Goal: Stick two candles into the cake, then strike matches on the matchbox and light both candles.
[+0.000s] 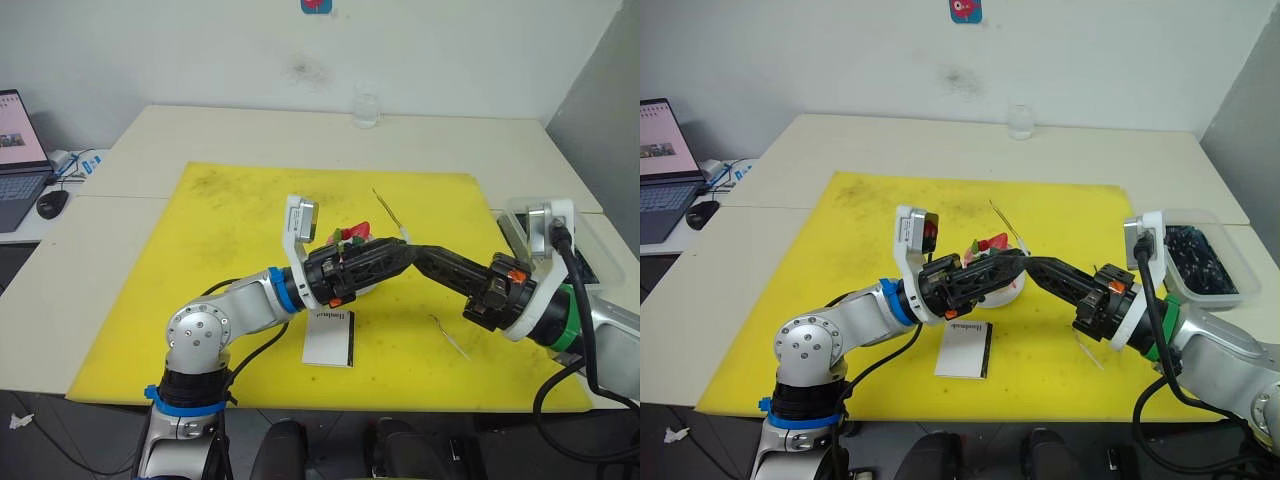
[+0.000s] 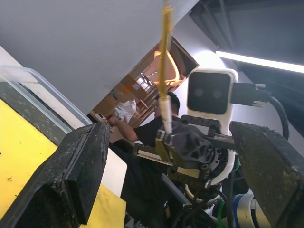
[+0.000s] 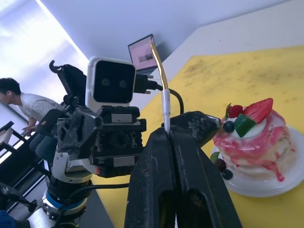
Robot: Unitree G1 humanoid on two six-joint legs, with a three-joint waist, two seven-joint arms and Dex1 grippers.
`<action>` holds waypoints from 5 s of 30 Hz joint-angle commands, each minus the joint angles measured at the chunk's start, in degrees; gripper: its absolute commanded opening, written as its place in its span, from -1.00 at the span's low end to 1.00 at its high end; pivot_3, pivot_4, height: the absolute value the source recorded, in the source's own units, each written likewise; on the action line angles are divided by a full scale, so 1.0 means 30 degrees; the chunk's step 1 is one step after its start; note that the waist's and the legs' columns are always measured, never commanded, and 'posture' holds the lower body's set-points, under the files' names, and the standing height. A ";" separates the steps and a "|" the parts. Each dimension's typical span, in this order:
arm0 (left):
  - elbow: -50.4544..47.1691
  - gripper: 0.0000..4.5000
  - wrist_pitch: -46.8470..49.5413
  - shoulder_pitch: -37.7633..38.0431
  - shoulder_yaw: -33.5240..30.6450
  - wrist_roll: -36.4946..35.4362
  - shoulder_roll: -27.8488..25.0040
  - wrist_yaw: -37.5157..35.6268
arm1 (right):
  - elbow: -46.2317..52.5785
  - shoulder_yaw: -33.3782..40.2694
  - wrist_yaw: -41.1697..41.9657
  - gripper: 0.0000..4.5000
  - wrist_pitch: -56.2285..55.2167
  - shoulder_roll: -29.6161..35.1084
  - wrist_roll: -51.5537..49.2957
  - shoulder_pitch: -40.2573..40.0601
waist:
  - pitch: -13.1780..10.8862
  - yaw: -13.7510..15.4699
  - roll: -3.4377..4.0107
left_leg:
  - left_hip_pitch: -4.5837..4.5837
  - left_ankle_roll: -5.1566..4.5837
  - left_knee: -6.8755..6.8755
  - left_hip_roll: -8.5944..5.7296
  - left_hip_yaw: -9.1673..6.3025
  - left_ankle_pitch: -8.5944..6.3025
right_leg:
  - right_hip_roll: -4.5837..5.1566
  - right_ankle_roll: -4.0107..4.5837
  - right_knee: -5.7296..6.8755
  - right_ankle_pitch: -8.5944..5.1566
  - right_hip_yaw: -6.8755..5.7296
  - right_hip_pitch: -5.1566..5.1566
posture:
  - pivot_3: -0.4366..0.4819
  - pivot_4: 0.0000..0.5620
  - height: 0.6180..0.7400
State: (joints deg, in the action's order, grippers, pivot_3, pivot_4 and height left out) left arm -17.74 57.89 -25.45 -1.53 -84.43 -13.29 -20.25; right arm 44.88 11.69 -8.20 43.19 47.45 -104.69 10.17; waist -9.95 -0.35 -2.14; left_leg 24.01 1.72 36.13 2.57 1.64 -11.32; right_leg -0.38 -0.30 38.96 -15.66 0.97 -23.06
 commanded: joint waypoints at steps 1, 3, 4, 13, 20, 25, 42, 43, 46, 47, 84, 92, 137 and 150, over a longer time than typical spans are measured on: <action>-0.0150 1.00 -0.0503 -0.0309 -0.0223 -0.0763 0.0383 0.0277 | 0.0360 -0.0087 -0.0093 -0.99 -0.0678 0.0384 -0.0412 0.0291 | 0.0000 0.0016 0.0000 | 0.0004 0.0000 0.0000 0.0003 -0.0001 0.0000 | 0.0001 0.0000 -0.0002 0.0000 0.0001 0.0000 | -0.05 -0.47 1.00; -0.0051 1.00 -0.0610 -0.0266 -0.0236 -0.0987 0.0505 0.0444 | 0.0388 -0.0185 -0.0023 -0.99 -0.0821 0.0480 -0.0368 0.0221 | 0.0000 0.0017 0.0000 | 0.0006 0.0000 0.0000 0.0005 0.0006 0.0000 | 0.0003 0.0000 -0.0007 0.0000 0.0011 -0.0001 | -0.05 -0.47 1.00; -0.0005 1.00 -0.0648 -0.0239 -0.0254 -0.1146 0.0569 0.0543 | 0.0413 -0.0219 0.0032 -0.99 -0.0888 0.0527 -0.0332 0.0160 | 0.0000 0.0019 -0.0001 | 0.0007 0.0000 0.0000 0.0004 0.0007 0.0000 | 0.0003 0.0000 -0.0009 0.0000 0.0011 -0.0001 | -0.05 -0.47 1.00; 0.0539 1.00 -0.0524 -0.0319 -0.0400 -0.3356 0.0462 0.1305 | 0.0554 -0.0200 0.0607 -0.99 -0.1263 0.0748 0.0022 -0.0412 | 0.0000 0.0021 0.0000 | 0.0004 0.0000 0.0000 0.0008 0.0001 0.0000 | 0.0001 0.0000 -0.0003 0.0000 0.0002 -0.0002 | -0.05 -0.47 1.00; 0.0910 1.00 -0.0619 -0.0276 -0.0269 -0.3920 0.0383 0.1486 | 0.0696 -0.0149 0.0928 -0.99 -0.1451 0.0784 0.0161 -0.0820 | 0.0000 0.0022 -0.0001 | 0.0005 0.0000 -0.0001 0.0009 0.0003 0.0000 | 0.0002 0.0000 -0.0007 0.0000 0.0006 -0.0005 | -0.05 -0.47 1.00; 0.1032 0.47 -0.0406 -0.0332 -0.0146 -0.4012 0.0320 0.1359 | 0.0784 -0.0168 0.1039 -1.00 -0.1555 0.0739 0.0297 -0.0923 | 0.0000 0.0022 0.0000 | 0.0006 0.0000 -0.0001 0.0006 0.0004 0.0000 | 0.0002 0.0000 -0.0007 0.0000 0.0007 -0.0007 | -0.05 -0.47 1.00; 0.0649 -0.97 -0.0373 -0.0331 0.0182 -0.3531 0.0292 0.0905 | 0.0942 -0.0340 0.1171 -1.00 -0.1781 0.0786 0.0704 -0.1027 | -0.0001 0.0023 -0.0001 | 0.0011 0.0001 -0.0004 0.0010 0.0001 -0.0001 | 0.0003 0.0001 -0.0013 -0.0001 0.0004 -0.0011 | -0.05 -0.47 1.00; 0.0609 -0.97 -0.0408 -0.0352 0.0150 -0.3419 0.0263 0.0817 | 0.0924 -0.0362 0.1154 -1.00 -0.1769 0.0794 0.0679 -0.1052 | -0.0001 0.0023 -0.0001 | 0.0011 0.0001 -0.0004 0.0010 0.0002 -0.0001 | 0.0003 0.0001 -0.0014 -0.0001 0.0005 -0.0011 | -0.05 -0.47 1.00; 0.0152 -1.00 -0.0799 -0.0617 -0.0172 -0.2728 -0.0021 0.0763 | 0.0833 -0.0326 0.1452 -0.70 -0.1529 0.0982 0.1578 -0.1001 | -0.0001 0.0022 -0.0002 | 0.0012 0.0001 -0.0005 0.0007 0.0002 -0.0001 | 0.0003 0.0002 -0.0014 -0.0001 0.0002 -0.0012 | -0.05 -0.47 1.00; -0.0027 -1.00 -0.0919 -0.0805 -0.0342 -0.2501 -0.0242 0.0756 | 0.0807 -0.0305 0.1583 -0.56 -0.1453 0.1063 0.1883 -0.0975 | -0.0001 0.0023 -0.0002 | 0.0013 0.0001 -0.0005 0.0007 0.0002 -0.0001 | 0.0003 0.0002 -0.0014 -0.0001 0.0003 -0.0015 | -0.05 -0.47 1.00; 0.6003 -1.00 -1.2078 -0.1596 0.1267 1.7810 -0.4628 -1.0345 | 0.2953 -0.2353 0.6507 0.99 0.2323 0.3833 1.2894 0.0674 | -0.0017 0.0071 -0.0018 | 0.0122 0.0002 -0.0041 0.0054 0.0012 -0.0005 | 0.0140 0.0022 -0.0089 -0.0020 -0.0047 -0.0085 | -0.05 -0.47 1.00; 0.6694 -1.00 -1.2743 -0.1520 0.1193 1.8606 -0.3728 -1.0453 | 0.3223 -0.2330 0.6352 0.99 0.2520 0.3586 1.2977 0.0499 | -0.0017 0.0068 -0.0019 | 0.0123 0.0001 -0.0034 0.0052 0.0009 -0.0005 | 0.0132 0.0011 -0.0086 -0.0013 -0.0042 -0.0083 | -0.05 -0.47 1.00; 0.7352 -1.00 -1.5891 -0.0504 0.1627 2.1636 -0.2638 -1.0463 | 0.3570 -0.2450 0.6565 0.99 0.2797 0.3106 1.3566 -0.0147 | -0.0016 0.0066 -0.0018 | 0.0114 -0.0001 -0.0017 0.0049 0.0011 -0.0003 | 0.0093 0.0004 -0.0045 -0.0010 -0.0042 -0.0081 | -0.05 -0.47 1.00; 0.7744 -1.00 -1.5295 0.0324 0.1753 2.1342 -0.1990 -1.0579 | 0.3559 -0.2440 0.6560 0.99 0.2987 0.3264 1.3434 0.0002 | -0.0012 0.0062 -0.0016 | 0.0098 -0.0002 -0.0007 0.0046 0.0012 -0.0002 | 0.0093 0.0002 -0.0031 -0.0008 -0.0046 -0.0061 | -0.05 -0.47 1.00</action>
State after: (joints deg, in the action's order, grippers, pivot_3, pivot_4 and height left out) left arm 5.30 10.65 -25.07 3.08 -19.80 -19.77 -51.74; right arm 53.78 3.28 11.29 52.22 56.82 -64.14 9.71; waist -9.99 -0.17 -2.18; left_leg 24.30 1.71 36.11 2.70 1.68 -11.33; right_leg -0.10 -0.30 38.87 -15.68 0.84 -23.24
